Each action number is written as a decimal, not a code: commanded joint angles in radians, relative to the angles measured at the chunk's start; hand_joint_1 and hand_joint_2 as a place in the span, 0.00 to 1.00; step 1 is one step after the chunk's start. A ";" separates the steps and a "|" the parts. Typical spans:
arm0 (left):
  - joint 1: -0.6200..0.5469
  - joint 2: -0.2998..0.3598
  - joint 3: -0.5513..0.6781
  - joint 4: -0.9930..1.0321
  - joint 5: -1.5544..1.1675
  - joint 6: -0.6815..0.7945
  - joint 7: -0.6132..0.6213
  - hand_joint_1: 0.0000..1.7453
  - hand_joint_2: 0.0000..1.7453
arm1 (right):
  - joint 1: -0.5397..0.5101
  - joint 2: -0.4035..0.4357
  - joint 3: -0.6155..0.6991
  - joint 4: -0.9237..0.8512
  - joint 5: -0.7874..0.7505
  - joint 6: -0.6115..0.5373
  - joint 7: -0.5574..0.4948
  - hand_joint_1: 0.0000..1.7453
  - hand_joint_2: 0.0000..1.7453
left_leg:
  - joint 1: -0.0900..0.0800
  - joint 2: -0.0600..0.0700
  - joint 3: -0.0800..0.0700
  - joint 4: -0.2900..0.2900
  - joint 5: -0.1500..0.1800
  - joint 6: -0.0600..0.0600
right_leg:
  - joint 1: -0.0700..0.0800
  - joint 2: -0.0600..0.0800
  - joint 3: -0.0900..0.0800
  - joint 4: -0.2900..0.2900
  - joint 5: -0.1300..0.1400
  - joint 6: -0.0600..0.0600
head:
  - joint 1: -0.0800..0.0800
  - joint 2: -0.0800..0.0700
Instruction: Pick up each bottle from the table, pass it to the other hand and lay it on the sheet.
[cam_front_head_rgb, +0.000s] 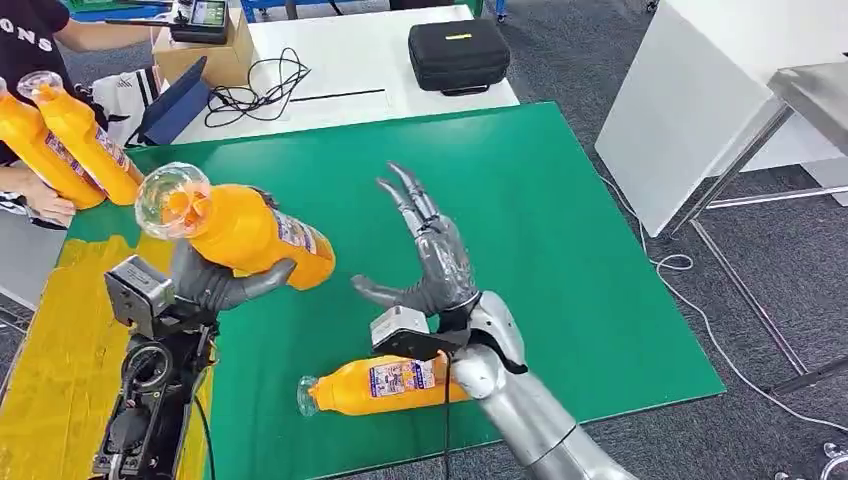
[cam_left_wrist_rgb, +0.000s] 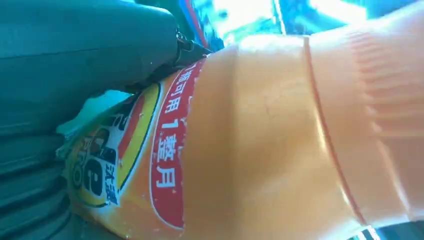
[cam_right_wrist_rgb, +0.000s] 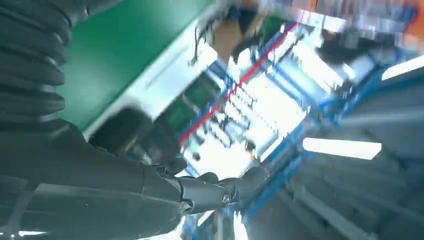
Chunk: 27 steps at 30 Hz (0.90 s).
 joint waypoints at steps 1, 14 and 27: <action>-0.046 0.041 0.027 0.015 -0.269 0.186 0.056 1.00 1.00 | 0.063 -0.066 -0.075 -0.133 0.098 -0.060 0.042 0.00 1.00 | 0.002 0.000 0.004 0.001 -0.002 -0.003 | 0.002 -0.002 0.005 0.000 -0.003 -0.002 | 0.000 0.000; -0.372 0.115 -0.050 0.593 -1.310 0.186 0.540 1.00 1.00 | 0.043 -0.069 -0.078 -0.150 0.316 -0.020 0.173 0.00 1.00 | 0.002 -0.002 0.004 0.001 0.000 -0.002 | 0.002 -0.004 0.005 0.000 -0.001 -0.002 | 0.000 0.000; -0.491 0.145 -0.049 0.882 -1.391 0.053 0.536 1.00 1.00 | 0.029 -0.070 -0.087 -0.109 0.290 -0.012 0.173 0.00 1.00 | 0.001 0.001 0.003 0.001 0.000 -0.003 | 0.002 0.000 0.003 0.000 0.000 -0.004 | 0.000 0.000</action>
